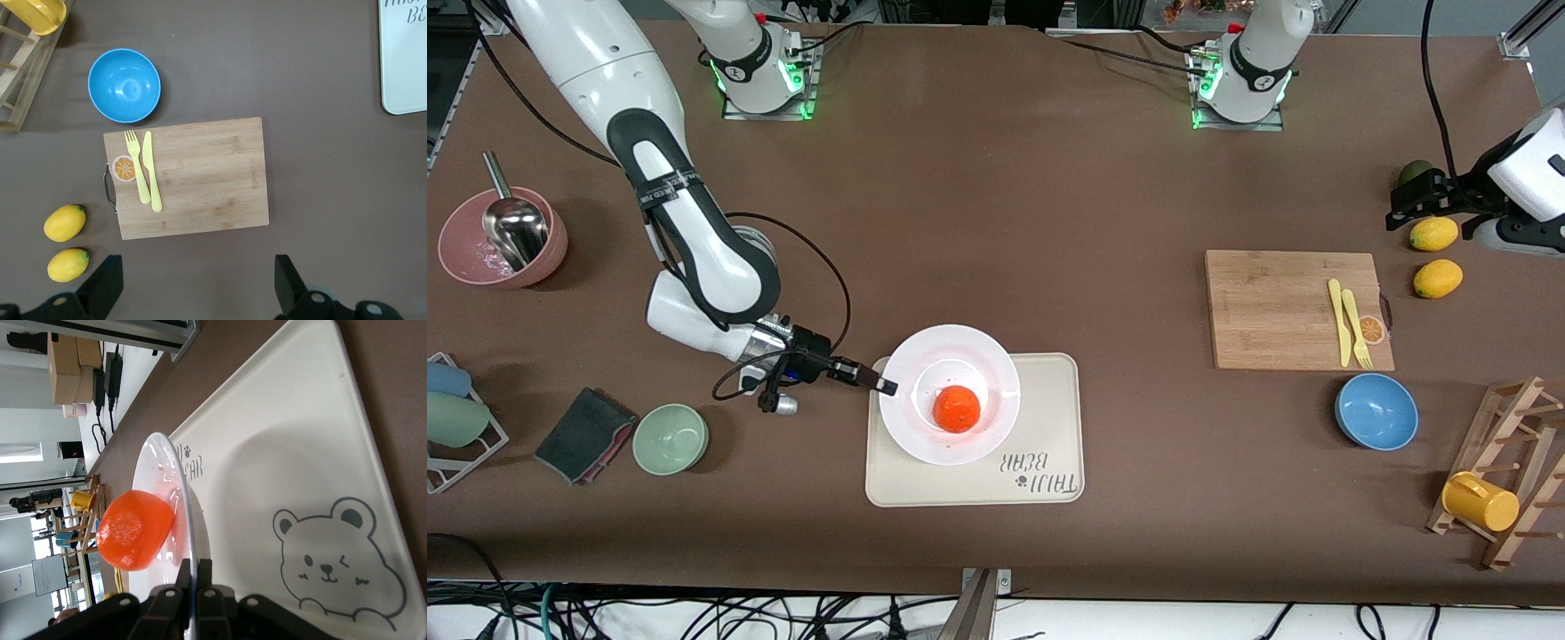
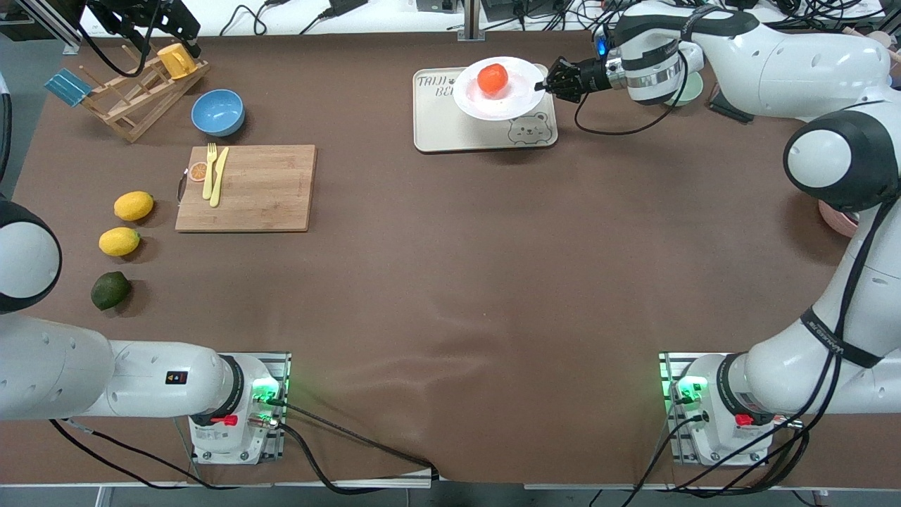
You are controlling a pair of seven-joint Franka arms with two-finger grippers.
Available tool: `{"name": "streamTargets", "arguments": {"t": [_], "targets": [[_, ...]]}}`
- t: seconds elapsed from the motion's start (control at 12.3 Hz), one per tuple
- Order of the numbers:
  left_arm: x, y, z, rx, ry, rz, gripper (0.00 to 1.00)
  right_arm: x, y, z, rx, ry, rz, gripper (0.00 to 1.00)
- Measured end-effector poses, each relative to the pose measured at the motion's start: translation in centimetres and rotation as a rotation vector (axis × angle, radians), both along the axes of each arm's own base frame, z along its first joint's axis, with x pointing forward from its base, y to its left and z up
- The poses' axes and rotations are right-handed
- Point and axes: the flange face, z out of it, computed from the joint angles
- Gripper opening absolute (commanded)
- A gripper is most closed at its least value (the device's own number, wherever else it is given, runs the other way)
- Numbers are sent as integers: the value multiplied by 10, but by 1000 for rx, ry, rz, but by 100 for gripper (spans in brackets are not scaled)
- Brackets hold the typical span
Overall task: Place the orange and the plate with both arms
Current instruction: 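Slide the plate with the orange onto the bear tray with the right gripper, then open the right gripper and pull it back from the plate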
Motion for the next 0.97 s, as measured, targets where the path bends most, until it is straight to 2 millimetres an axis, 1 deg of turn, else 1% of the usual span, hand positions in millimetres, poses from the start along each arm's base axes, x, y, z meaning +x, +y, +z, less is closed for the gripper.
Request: {"name": "streamTargets", "arguments": {"t": [0.24,0.4,0.57,0.73,0.89,0.97], "targets": [[0,0,0,0,0,0,100,3,1,-10,0,6,2,0],[0,0,0,0,1,0,100,5,-1,-14,-23,-23,40,0],[0,0,-1,0,1,0,100,6,-8,-15,-17,-65,101,0],[0,0,-1,0,1,0,100,8,-20,-17,-9,-124,164,0],[0,0,-1,0,1,0,100,8,-28,-24,-6,-168,209,0],[0,0,-1,0,2,0,100,7,-28,-29,-7,-181,226,0]]}}
